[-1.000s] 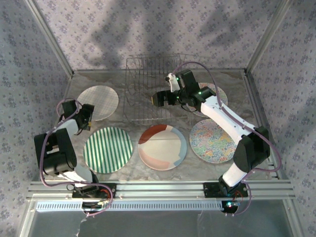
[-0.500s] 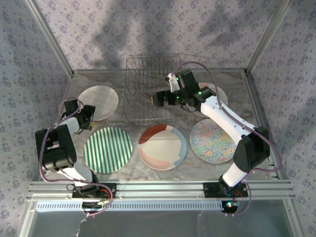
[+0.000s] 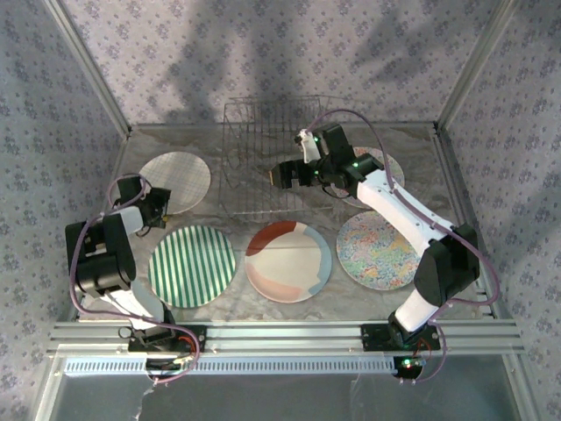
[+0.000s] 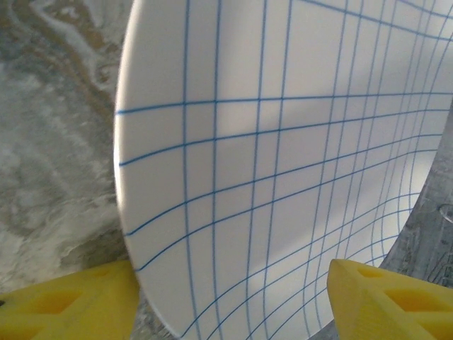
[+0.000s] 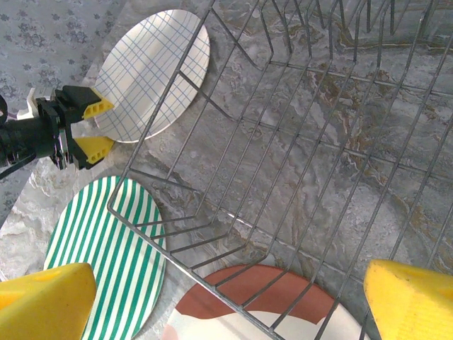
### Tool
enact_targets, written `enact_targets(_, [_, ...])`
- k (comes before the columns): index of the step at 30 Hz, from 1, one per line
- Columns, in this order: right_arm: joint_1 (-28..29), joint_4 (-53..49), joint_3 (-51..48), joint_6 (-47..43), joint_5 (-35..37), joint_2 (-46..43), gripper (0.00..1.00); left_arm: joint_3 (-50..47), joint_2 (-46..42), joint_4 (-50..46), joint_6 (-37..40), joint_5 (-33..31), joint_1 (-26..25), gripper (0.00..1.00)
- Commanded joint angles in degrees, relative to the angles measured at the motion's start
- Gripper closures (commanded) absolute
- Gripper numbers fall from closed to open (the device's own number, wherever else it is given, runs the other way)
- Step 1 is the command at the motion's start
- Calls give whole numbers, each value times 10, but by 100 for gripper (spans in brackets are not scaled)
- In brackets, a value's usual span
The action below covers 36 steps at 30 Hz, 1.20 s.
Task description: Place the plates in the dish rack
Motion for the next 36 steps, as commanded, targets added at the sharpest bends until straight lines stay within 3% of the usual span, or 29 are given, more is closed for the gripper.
enact_targets(1, [-5,-5,0,-6,-7,5,0,13,13,32,-17,-7,-7,31])
enact_targets(12, [-5,-5,-2,-3,-7,9,0,-1,37,73,-38,-14,-16,40])
enact_targets(17, [-5,-7,-4,-3,-6,9,0,-19,43,97,-48,-18,-16,51])
enact_targets(27, [-4,-10,-4,-3,-3,4,0,-48,29,125,-57,-33,-17,100])
enact_targets(36, [-2,-14,-1,-4,0,-4,0,-41,-14,87,-38,-39,-16,100])
